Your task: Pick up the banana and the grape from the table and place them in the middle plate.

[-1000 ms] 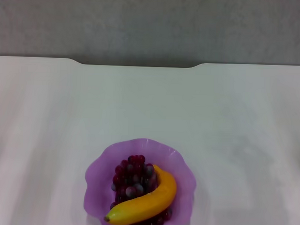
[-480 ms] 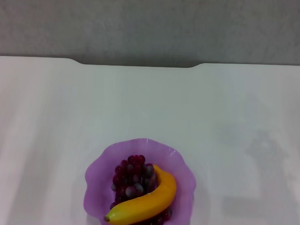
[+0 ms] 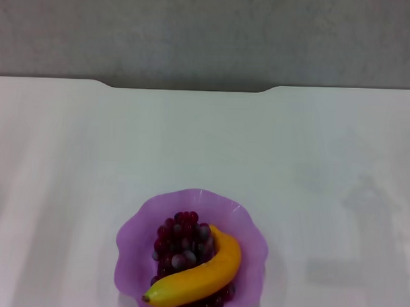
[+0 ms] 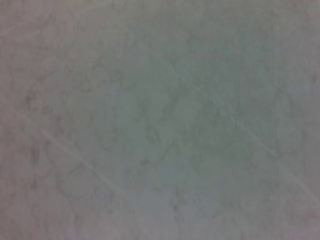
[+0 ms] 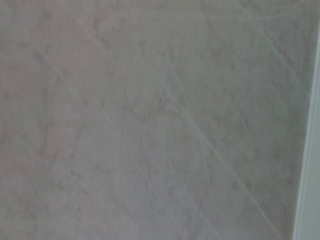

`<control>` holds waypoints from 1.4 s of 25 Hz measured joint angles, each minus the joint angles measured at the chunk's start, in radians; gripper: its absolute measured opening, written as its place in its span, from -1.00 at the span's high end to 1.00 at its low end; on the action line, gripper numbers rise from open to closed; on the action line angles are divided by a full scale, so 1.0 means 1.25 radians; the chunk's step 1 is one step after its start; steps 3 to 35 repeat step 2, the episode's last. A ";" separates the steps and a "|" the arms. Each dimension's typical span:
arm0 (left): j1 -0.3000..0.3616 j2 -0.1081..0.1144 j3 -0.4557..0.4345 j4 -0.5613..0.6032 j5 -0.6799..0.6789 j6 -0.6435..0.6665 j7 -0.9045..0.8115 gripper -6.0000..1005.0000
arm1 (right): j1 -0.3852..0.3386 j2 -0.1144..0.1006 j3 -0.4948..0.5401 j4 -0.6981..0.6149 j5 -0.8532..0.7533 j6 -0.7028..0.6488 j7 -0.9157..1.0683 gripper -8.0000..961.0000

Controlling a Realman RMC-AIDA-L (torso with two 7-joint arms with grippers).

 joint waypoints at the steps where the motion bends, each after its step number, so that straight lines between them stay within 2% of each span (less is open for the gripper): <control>1: 0.000 0.000 0.000 0.000 -0.001 0.000 0.000 0.83 | 0.001 0.000 0.000 -0.002 0.000 0.006 0.000 0.94; 35: -0.001 0.000 0.000 0.000 -0.002 0.001 0.000 0.83 | 0.003 0.000 0.000 -0.004 0.000 0.012 0.001 0.94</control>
